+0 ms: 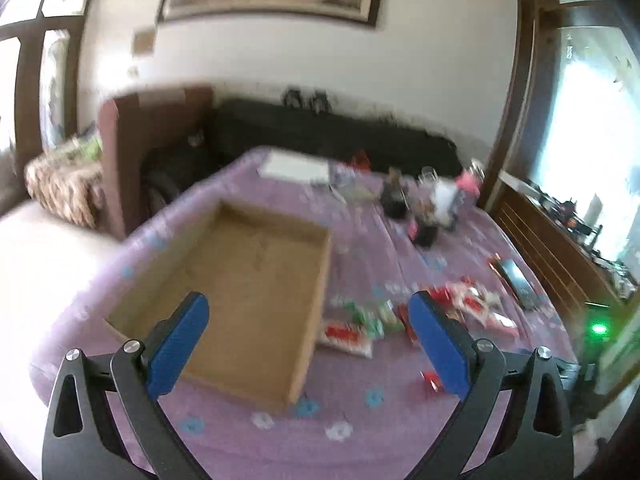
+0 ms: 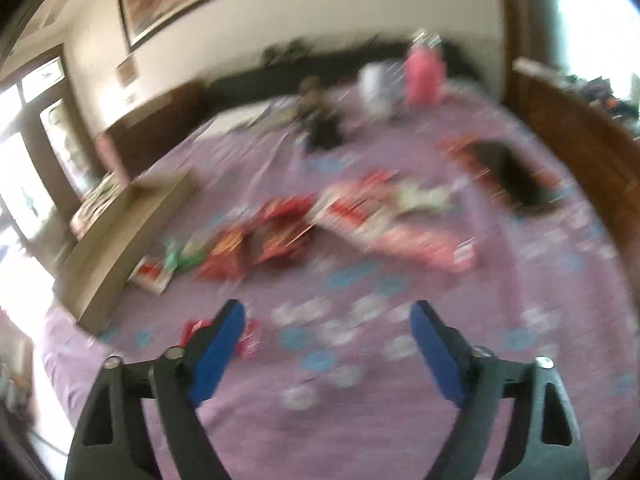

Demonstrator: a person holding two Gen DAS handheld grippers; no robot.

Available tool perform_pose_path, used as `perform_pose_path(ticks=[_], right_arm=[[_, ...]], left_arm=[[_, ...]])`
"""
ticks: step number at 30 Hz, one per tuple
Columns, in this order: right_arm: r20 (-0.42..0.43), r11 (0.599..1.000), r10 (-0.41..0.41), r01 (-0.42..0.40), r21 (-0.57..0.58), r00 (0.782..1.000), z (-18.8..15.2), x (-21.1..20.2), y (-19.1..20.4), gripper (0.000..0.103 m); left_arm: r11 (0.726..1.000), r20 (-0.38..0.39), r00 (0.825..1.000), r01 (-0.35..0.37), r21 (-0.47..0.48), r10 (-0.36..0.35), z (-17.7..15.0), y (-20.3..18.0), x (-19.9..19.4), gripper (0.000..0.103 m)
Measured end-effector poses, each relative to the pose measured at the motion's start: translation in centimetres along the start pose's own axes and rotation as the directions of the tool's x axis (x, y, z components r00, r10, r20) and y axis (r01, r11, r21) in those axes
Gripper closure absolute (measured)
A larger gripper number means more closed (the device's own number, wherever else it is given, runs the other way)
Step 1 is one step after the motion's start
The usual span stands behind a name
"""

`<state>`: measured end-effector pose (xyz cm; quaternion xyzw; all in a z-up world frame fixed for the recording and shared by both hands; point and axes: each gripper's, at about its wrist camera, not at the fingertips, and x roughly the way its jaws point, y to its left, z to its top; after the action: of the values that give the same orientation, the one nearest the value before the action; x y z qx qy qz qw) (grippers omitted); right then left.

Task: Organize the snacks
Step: 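Grasp the red cartoon-face snack bar with the right tool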

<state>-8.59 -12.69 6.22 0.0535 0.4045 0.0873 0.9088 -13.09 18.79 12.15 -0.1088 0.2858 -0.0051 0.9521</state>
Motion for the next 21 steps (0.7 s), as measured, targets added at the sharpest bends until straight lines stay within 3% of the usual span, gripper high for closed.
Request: perform_pose_path(ticks=[6,11,14,15,18,21], right_arm=[[-0.103,0.992,0.095,-0.102,-0.069,0.990,-1.3,3.7,5.0,0.026],[-0.156,0.990,0.081,-0.097,-0.099,0.984,-1.0,5.3,6.4,0.029],[-0.166,0.988,0.059,-0.081,-0.130,0.984,-0.7,6.0,6.6,0.052],[-0.166,0.987,0.051,-0.075,-0.139,0.985,-0.7,6.0,6.6,0.054],[-0.164,0.990,0.054,-0.074,-0.117,0.985,-0.6,5.8,5.5,0.056],[-0.123,0.995,-0.012,-0.001,-0.099,0.992,-0.4,5.4,3.3,0.056]], left_arm=[[0.999,-0.088,0.995,0.052,0.016,-0.051,-1.7,-0.6,2.1,0.002],[0.991,-0.149,0.982,0.124,0.040,-0.117,-1.7,-2.6,3.5,0.002],[0.986,-0.183,0.975,0.146,0.078,-0.129,-1.3,-4.2,4.9,0.002],[0.985,-0.196,0.972,0.149,0.090,-0.129,-1.2,-4.6,5.5,0.002],[0.980,-0.234,0.963,0.165,0.110,-0.136,-1.0,-5.8,7.0,0.003],[0.971,-0.285,0.945,0.202,0.124,-0.160,-0.9,-7.5,8.9,0.003]])
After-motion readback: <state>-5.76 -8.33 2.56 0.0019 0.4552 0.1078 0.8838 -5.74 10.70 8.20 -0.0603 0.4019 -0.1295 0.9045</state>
